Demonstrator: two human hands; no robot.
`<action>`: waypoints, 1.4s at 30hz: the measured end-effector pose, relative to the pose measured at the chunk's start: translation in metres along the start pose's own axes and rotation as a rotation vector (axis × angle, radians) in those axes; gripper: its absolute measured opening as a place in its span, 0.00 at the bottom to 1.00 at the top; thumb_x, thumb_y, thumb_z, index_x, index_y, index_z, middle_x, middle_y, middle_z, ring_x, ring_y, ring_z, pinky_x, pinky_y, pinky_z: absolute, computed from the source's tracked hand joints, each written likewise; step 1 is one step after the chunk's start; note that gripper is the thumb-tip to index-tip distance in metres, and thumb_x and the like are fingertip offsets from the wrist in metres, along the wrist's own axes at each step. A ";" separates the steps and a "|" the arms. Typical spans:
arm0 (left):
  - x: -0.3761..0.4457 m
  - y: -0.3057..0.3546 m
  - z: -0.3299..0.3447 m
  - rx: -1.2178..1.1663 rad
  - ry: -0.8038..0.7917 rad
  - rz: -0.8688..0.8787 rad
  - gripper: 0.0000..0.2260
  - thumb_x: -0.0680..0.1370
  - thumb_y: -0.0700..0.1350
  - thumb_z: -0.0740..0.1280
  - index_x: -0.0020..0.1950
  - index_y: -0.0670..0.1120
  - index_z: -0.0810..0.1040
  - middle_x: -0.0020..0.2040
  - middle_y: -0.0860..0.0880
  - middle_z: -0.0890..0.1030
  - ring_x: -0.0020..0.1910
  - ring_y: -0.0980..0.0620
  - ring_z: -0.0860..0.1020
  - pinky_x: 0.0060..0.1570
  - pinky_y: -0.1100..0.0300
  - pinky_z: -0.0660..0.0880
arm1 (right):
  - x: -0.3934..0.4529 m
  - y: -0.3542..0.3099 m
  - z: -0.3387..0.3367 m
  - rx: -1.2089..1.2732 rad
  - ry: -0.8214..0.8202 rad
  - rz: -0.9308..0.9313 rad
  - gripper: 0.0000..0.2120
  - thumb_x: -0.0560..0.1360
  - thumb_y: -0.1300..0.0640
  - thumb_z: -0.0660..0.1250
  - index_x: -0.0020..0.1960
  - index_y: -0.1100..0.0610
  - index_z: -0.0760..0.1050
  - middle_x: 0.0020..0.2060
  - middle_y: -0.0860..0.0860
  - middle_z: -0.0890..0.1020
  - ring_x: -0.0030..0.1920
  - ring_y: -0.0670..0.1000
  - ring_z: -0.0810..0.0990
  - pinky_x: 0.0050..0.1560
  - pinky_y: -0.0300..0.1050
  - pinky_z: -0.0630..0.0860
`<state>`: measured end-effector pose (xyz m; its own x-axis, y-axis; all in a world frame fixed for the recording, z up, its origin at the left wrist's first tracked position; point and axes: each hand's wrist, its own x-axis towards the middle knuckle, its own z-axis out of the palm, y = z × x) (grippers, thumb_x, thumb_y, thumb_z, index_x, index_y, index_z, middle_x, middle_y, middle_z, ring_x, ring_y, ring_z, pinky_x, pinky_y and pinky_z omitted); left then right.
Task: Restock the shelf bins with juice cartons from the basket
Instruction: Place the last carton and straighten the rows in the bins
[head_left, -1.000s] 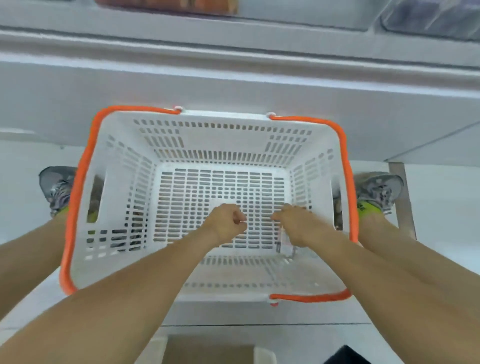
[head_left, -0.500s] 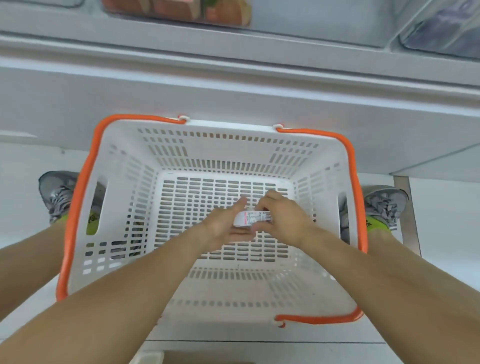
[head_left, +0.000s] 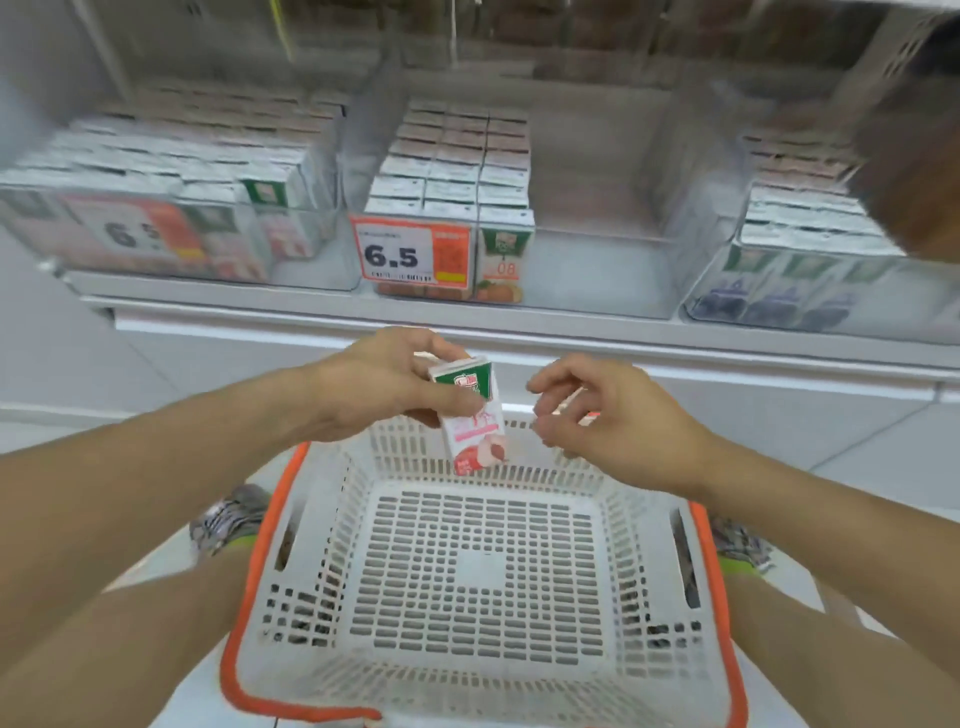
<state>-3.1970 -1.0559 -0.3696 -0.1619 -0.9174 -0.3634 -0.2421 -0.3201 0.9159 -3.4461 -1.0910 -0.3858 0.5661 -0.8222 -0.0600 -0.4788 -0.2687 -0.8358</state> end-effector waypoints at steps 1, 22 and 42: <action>-0.004 0.010 -0.002 0.010 0.012 0.035 0.25 0.61 0.46 0.79 0.54 0.41 0.79 0.46 0.39 0.86 0.45 0.44 0.82 0.46 0.51 0.78 | 0.002 -0.012 -0.003 0.029 -0.026 -0.023 0.14 0.73 0.55 0.74 0.56 0.45 0.76 0.46 0.45 0.82 0.41 0.48 0.84 0.44 0.49 0.82; -0.043 0.073 -0.183 0.679 0.894 0.403 0.17 0.73 0.40 0.75 0.58 0.55 0.80 0.50 0.55 0.82 0.51 0.51 0.81 0.48 0.62 0.73 | 0.128 -0.150 0.056 0.055 0.309 -0.461 0.12 0.75 0.62 0.68 0.50 0.46 0.76 0.48 0.40 0.80 0.44 0.44 0.81 0.39 0.43 0.82; -0.011 0.045 -0.211 1.105 0.525 0.067 0.19 0.83 0.48 0.59 0.75 0.53 0.69 0.70 0.44 0.69 0.71 0.42 0.64 0.69 0.44 0.65 | 0.156 -0.177 0.073 -0.057 0.212 -0.453 0.08 0.74 0.64 0.68 0.48 0.52 0.78 0.42 0.45 0.82 0.39 0.43 0.79 0.41 0.39 0.78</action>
<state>-3.0045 -1.1103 -0.2891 0.1383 -0.9900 0.0261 -0.9710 -0.1304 0.2005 -3.2241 -1.1354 -0.2867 0.5796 -0.6986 0.4195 -0.2552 -0.6446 -0.7207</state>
